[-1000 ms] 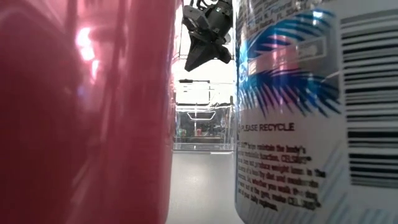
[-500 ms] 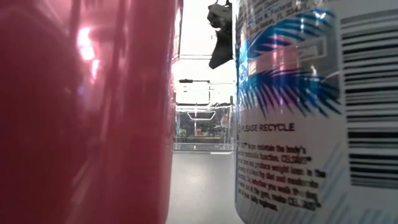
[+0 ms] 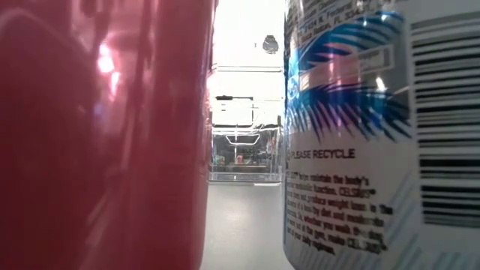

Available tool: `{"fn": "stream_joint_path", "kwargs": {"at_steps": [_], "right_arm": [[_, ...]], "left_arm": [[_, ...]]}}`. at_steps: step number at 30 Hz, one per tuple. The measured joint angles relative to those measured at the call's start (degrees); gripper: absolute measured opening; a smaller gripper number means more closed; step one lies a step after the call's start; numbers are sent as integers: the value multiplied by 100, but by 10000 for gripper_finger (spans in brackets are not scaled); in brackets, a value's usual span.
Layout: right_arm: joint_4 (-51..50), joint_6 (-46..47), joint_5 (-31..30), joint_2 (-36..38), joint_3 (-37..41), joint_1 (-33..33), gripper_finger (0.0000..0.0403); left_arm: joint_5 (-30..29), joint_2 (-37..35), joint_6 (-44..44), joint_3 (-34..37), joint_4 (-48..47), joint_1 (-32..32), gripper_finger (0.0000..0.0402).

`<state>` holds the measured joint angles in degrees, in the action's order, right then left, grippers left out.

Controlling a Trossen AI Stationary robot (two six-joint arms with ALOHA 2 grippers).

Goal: Sort soda cans
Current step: Put the left yellow-white soda can into the left transparent bin

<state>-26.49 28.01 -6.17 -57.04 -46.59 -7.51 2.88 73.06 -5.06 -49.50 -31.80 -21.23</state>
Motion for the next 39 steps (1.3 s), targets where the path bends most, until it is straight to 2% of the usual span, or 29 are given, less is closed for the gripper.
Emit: {"fn": "stream_joint_path", "kwargs": {"at_steps": [4,8,14,20,28,39], "right_arm": [[485,249,-6,605,538,38,20],[631,248,-7,831,664,50,20],[633,125,-7,824,665,50,20],[626,69,-4,820,665,50,20],[624,81,13,818,665,50,20],[625,112,17,818,665,50,20]], "left_arm": [[-248,2,317,0,-9,0,244],[-609,4,405,0,-6,0,244],[-754,82,407,0,-1,0,244],[-849,488,410,-26,107,0,244],[-770,818,396,-5,331,-2,244],[-765,820,396,-47,274,0,244]]}}
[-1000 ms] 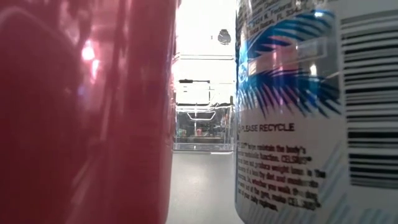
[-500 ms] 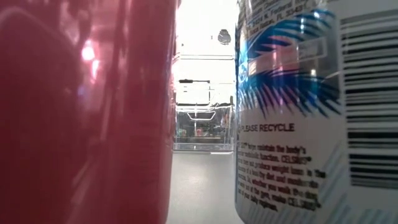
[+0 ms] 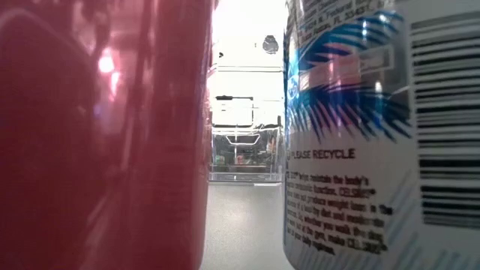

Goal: Sort soda cans
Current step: Put the left yellow-white soda can into the left transparent bin

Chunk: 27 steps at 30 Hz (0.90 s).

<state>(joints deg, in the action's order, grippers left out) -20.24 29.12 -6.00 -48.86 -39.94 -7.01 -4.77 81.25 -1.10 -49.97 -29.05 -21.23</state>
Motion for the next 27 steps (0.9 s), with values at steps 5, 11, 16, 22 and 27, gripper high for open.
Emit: {"fn": "stream_joint_path", "kwargs": {"at_steps": [5,11,16,22,27], "right_arm": [[19,24,7,0,0,0,20],[38,160,10,0,0,0,20],[38,281,11,0,0,0,20],[67,323,11,0,0,0,20],[212,325,33,-2,-2,-1,20]], "left_arm": [[0,0,-76,-150,8,0,244],[89,0,-1039,-374,-151,0,244],[505,0,-1041,-486,-140,0,244],[445,0,-1020,-566,-140,0,277],[314,0,-1047,-571,-142,0,349]]}}
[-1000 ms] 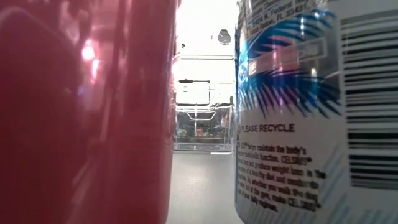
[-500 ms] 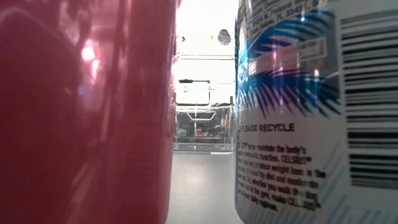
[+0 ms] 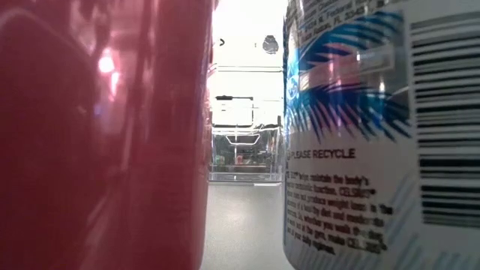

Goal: Sort soda cans
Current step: Put the left yellow-white soda can into the left transparent bin

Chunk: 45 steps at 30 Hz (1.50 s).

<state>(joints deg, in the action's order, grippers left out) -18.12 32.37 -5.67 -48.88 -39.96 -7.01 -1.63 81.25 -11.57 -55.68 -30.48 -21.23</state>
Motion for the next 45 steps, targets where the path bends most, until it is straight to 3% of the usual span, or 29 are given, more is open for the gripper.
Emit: {"fn": "stream_joint_path", "kwargs": {"at_steps": [4,10,19,25,35,45], "right_arm": [[12,89,0,0,-1,1,20],[12,174,0,0,-1,1,20],[11,254,-2,0,-1,1,20],[12,254,-2,0,-1,0,20],[11,254,-4,0,-1,1,20],[12,254,-9,0,-1,1,20]], "left_arm": [[14,-1,-11,0,18,0,394],[449,-7,-463,0,-35,0,383],[1317,-7,-427,0,-240,0,381],[1293,-9,577,0,-304,96,381],[635,-9,1799,0,-308,306,381],[566,-9,2247,0,-381,299,381]]}}
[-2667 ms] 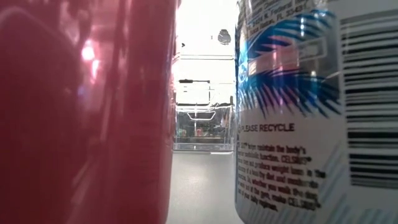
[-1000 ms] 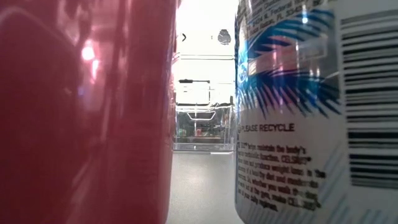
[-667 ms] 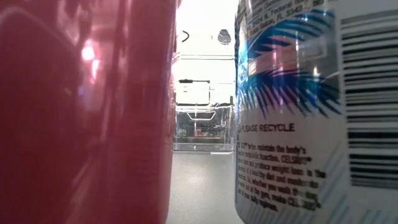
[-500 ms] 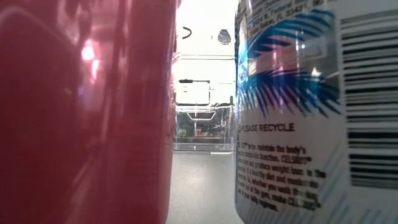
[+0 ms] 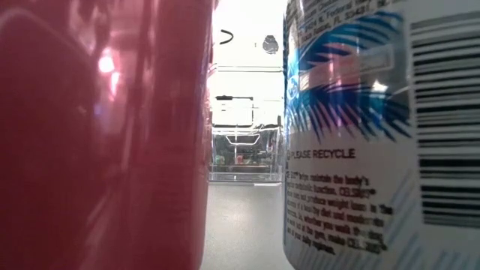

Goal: Sort soda cans
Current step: Put the left yellow-white soda can into the left transparent bin

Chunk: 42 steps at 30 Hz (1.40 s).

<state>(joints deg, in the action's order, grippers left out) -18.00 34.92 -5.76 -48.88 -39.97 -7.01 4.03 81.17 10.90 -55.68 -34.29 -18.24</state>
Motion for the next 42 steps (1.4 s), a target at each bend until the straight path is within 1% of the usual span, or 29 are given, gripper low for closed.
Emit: {"fn": "stream_joint_path", "kwargs": {"at_steps": [6,13,18,26,35,39,42], "right_arm": [[0,2,0,0,0,-2,20],[0,2,0,0,0,0,20],[7,43,0,0,0,-2,20],[11,46,0,0,0,0,20],[11,9,0,0,0,0,20],[11,4,0,0,0,0,20],[11,4,0,0,0,0,20]], "left_arm": [[-130,33,200,0,-248,-4,381],[-362,428,316,-2,-120,-17,381],[-901,701,344,-2,178,-17,381],[-911,976,467,-15,150,-52,381],[-817,994,491,-4,195,-52,381],[-797,1087,659,-4,189,-52,381],[-746,1216,897,-2,-3,-48,381]]}}
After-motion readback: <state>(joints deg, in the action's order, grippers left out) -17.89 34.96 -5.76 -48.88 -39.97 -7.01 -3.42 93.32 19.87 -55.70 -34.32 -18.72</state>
